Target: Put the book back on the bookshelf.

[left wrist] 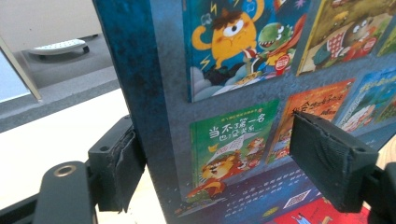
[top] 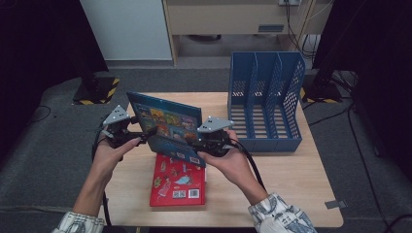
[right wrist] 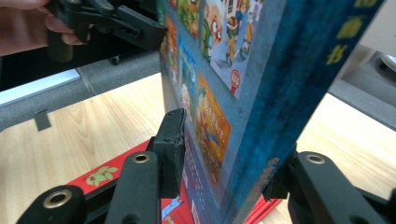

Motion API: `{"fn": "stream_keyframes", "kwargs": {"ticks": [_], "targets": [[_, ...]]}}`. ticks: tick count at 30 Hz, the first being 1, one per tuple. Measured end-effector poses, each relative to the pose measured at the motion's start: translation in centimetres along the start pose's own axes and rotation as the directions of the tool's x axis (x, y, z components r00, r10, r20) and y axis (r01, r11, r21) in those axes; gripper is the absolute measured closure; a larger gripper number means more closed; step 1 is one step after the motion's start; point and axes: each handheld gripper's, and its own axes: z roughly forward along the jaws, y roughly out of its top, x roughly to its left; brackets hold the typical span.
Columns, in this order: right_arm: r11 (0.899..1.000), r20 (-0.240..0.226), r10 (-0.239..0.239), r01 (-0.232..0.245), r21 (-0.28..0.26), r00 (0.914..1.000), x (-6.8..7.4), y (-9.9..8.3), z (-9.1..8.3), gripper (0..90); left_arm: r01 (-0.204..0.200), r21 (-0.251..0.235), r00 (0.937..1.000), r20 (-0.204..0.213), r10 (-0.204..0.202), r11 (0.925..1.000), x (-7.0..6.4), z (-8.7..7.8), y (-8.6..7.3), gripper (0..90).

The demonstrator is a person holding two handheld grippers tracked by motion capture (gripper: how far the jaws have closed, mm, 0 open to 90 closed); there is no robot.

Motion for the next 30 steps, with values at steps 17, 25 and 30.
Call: {"fn": "stream_keyframes", "kwargs": {"ticks": [17, 25, 30], "targets": [[0.998, -0.112, -0.020, 0.013, -0.063, 0.9935, -0.2, 1.1, 0.1, 39.9, 0.012, -0.002, 0.9998, 0.013, -0.012, 0.9999, 0.1, 0.7, 0.3, 14.7], [0.994, -0.125, -0.029, 0.016, -0.109, 0.9918, -0.9, 3.0, -0.6, 59.3, 0.008, 0.004, 0.9997, 0.025, -0.008, 1.0000, 0.0, 0.8, 0.4, 14.4], [0.994, -0.124, -0.045, 0.032, -0.108, 0.9912, -1.4, 3.7, -0.3, 69.1, 0.007, 0.005, 0.9997, 0.025, -0.007, 1.0000, 0.0, 0.9, 0.4, 14.2]]}}
